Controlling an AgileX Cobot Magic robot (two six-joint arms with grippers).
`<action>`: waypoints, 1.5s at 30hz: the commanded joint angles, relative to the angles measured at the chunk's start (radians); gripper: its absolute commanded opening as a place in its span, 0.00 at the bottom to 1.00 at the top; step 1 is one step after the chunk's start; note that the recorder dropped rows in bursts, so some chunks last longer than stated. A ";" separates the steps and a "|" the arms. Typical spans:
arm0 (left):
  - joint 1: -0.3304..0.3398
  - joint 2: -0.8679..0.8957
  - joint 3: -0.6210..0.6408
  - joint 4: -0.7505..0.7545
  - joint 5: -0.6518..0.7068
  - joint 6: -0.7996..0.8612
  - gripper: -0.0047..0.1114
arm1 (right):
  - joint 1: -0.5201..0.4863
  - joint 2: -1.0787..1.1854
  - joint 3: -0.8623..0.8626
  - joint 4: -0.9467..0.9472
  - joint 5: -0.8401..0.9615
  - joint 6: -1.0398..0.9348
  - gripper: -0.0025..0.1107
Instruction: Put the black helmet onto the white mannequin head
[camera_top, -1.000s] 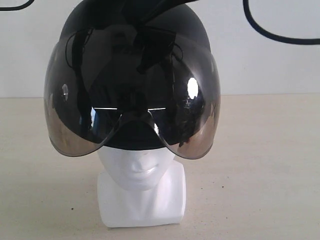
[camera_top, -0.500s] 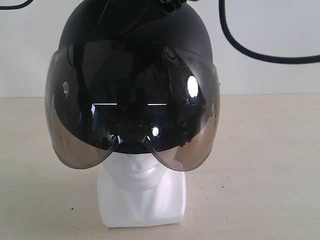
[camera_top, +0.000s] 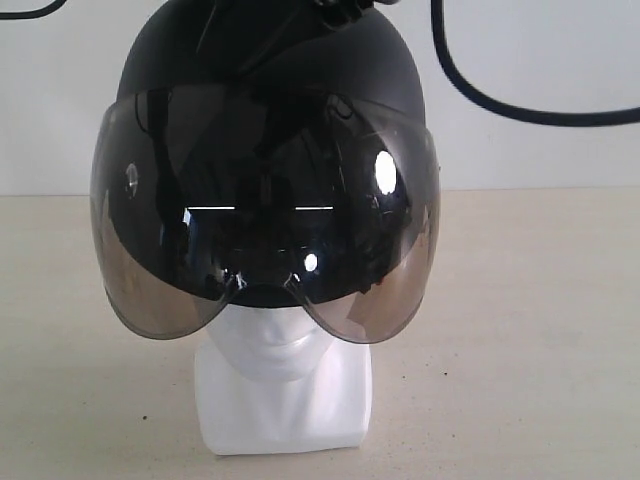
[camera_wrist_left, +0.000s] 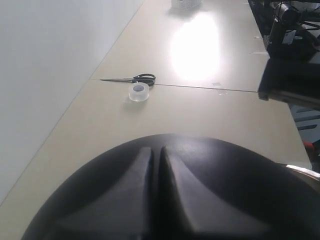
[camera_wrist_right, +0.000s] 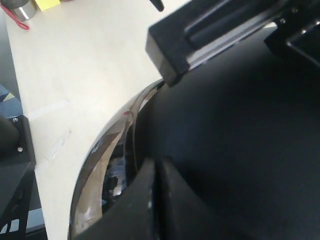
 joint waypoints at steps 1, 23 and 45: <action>0.005 0.002 -0.001 0.046 0.004 -0.011 0.08 | 0.003 -0.009 0.024 -0.041 0.069 0.012 0.02; 0.005 0.002 -0.001 0.046 0.004 -0.019 0.08 | 0.003 -0.063 0.244 -0.055 0.069 0.024 0.02; 0.094 -0.129 -0.001 0.096 0.004 -0.077 0.08 | 0.003 -0.362 0.026 -0.429 0.069 0.121 0.02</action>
